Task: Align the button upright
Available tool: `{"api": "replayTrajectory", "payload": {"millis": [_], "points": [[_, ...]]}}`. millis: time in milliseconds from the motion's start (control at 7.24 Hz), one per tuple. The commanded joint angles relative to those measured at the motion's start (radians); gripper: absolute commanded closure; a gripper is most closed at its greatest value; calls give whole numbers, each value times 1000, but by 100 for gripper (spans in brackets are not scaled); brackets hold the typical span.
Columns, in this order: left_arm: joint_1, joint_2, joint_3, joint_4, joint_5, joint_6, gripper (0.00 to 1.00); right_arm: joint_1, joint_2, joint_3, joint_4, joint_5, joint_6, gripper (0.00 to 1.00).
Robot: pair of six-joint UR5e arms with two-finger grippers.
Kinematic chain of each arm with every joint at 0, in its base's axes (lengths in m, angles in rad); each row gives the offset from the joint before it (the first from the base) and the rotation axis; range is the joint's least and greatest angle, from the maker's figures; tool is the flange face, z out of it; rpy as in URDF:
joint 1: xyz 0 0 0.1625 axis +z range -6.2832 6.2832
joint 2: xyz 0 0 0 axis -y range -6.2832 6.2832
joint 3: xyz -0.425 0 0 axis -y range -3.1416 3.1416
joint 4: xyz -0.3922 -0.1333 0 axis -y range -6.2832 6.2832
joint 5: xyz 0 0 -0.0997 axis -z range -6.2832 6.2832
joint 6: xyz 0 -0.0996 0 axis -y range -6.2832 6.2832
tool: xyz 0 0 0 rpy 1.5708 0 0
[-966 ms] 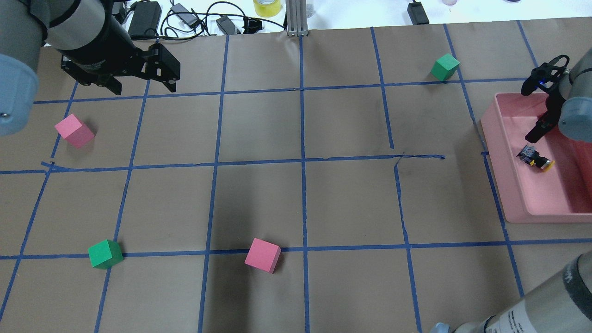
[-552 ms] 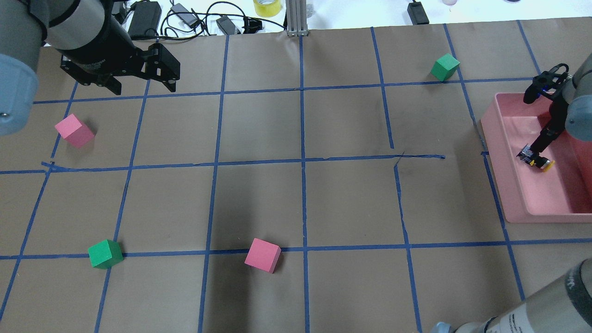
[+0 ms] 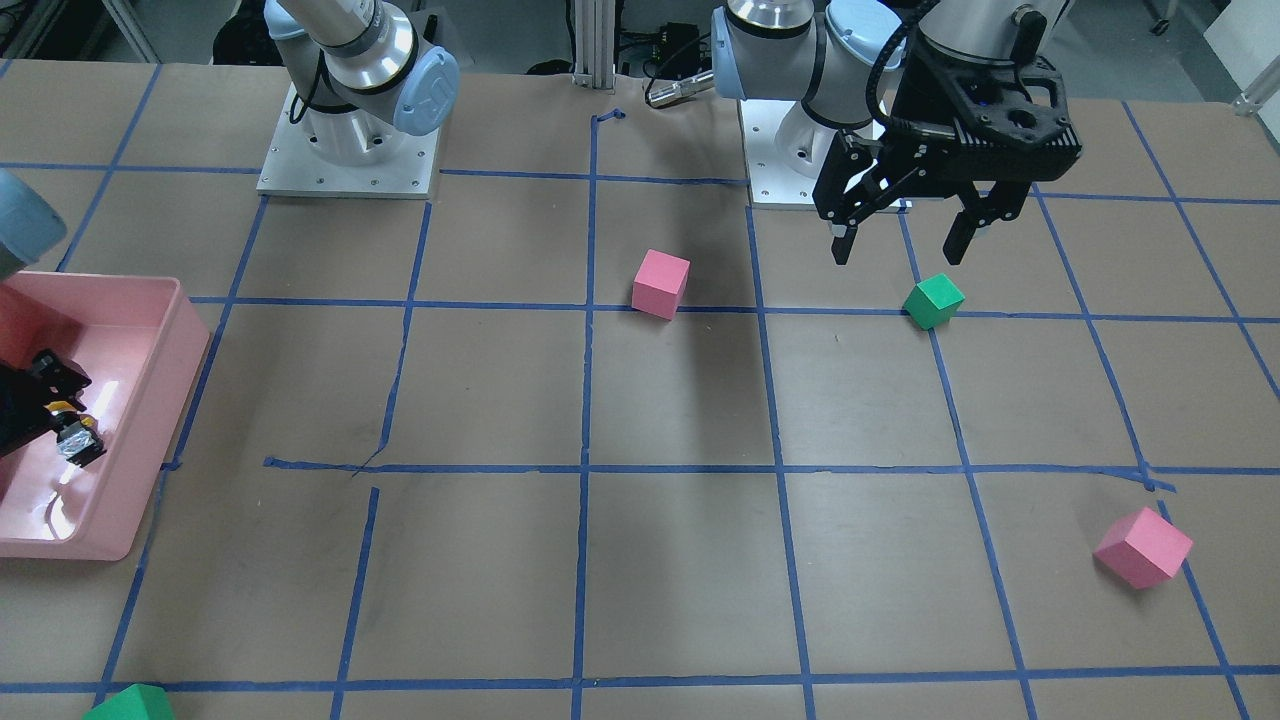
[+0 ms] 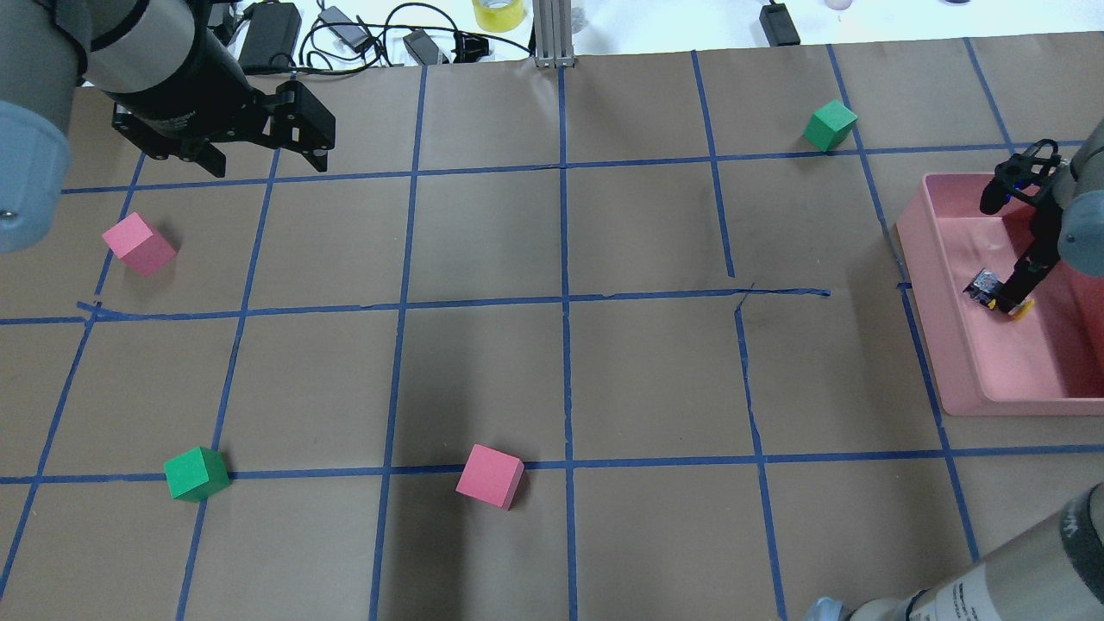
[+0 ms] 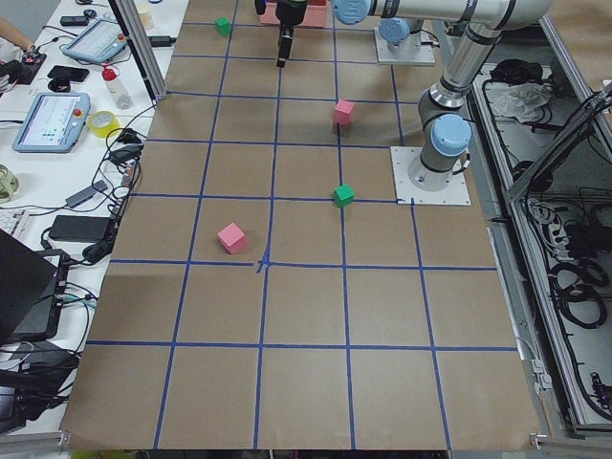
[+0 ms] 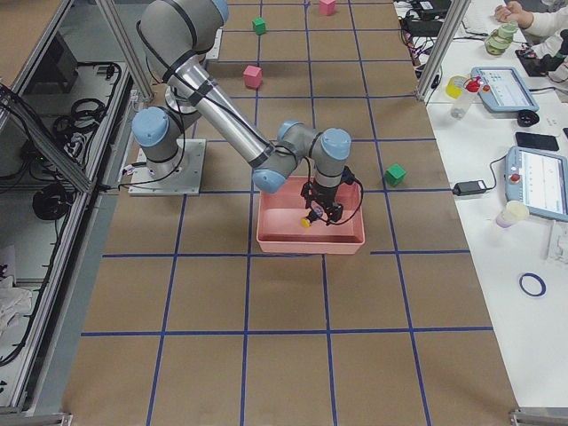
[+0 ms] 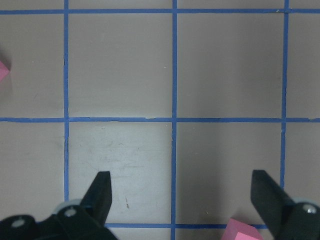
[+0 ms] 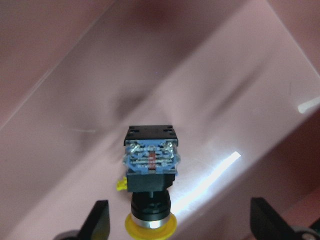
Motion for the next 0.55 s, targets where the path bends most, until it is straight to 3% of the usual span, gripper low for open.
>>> {"api": "replayTrajectory", "payload": {"millis": [0,414], "points": [[0,0,0,0,1,0,0,-5,1,17,2,-17,-11,0],[0,0,0,0,2,0,0,-25,7,46,0,-25,-40,0]]}}
